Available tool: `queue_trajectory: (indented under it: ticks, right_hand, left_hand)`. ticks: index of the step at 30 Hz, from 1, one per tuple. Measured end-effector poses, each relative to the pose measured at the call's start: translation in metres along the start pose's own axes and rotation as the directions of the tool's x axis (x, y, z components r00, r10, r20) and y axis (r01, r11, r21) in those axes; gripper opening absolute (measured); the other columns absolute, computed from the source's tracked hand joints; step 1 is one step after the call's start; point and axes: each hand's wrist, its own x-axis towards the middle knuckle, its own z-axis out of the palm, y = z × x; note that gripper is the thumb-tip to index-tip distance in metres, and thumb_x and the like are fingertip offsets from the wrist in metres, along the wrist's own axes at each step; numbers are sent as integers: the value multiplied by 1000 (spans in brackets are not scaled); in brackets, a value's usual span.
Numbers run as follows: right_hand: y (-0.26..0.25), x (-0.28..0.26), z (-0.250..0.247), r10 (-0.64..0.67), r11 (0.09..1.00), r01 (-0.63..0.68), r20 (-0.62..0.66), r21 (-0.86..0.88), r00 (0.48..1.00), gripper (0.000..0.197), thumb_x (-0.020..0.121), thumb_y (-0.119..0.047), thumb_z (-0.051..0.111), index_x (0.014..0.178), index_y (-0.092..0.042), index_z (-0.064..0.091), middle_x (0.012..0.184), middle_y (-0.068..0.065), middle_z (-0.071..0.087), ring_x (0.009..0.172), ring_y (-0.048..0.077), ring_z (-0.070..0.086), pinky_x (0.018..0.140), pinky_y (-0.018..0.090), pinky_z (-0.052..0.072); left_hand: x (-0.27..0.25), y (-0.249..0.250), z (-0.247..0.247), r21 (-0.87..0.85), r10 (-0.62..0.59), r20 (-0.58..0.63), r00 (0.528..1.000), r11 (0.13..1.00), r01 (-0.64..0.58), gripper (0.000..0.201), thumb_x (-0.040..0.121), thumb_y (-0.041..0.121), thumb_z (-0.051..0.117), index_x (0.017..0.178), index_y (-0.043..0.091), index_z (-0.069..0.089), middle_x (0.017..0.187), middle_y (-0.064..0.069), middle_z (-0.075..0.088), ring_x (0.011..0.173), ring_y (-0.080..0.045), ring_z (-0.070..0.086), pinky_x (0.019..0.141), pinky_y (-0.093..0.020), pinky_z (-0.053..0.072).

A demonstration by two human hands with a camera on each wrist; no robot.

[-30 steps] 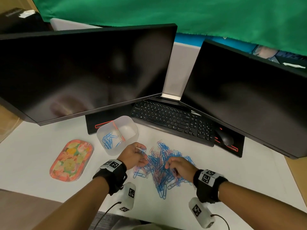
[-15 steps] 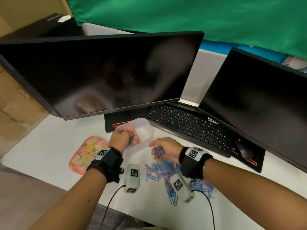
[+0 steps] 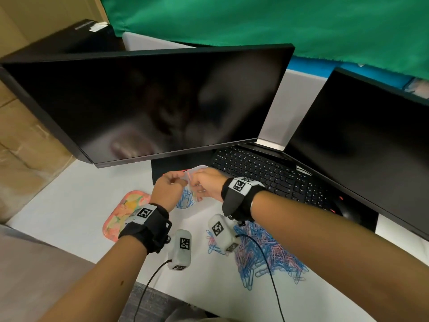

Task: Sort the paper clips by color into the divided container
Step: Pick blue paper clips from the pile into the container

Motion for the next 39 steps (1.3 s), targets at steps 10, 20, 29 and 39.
queue_trajectory:
  ticks: [10, 20, 29, 39]
  right_hand:
    - [72, -66, -70, -159, 902, 94, -122, -422, 980, 20, 94, -13, 46, 98, -18, 66, 94, -1, 67, 84, 14, 63, 70, 24, 50]
    - [185, -120, -87, -190, 390, 284, 225, -876, 956, 22, 92, -22, 45, 107, -23, 61, 100, -6, 58, 89, 13, 53, 79, 24, 41]
    - [218, -119, -79, -263, 248, 409, 346, -878, 901, 33, 92, -12, 47, 123, -13, 57, 112, 11, 54, 97, 30, 56, 83, 41, 51]
    - [236, -113, -83, -395, 125, 490, 410, -863, 823, 7, 80, -17, 65, 83, -22, 70, 73, -3, 55, 65, 15, 53, 55, 24, 47]
  left_hand:
    - [-36, -17, 43, 410, 191, 457, 869, 822, -396, 23, 83, 11, 57, 75, 29, 67, 80, 7, 70, 76, -12, 64, 76, -21, 50]
    - [-61, -83, 74, 596, -37, 785, 618, 318, -737, 30, 87, 21, 53, 116, 23, 58, 125, 3, 53, 115, -22, 53, 93, -29, 42]
    - [-56, -91, 83, 616, 13, 767, 642, 263, -742, 22, 88, 14, 49, 101, 22, 65, 115, 2, 59, 103, -24, 59, 86, -35, 50]
    - [-50, -98, 66, 628, 100, 703, 704, 378, -680, 21, 85, 18, 52, 104, 22, 60, 107, 1, 57, 100, -24, 59, 81, -29, 47]
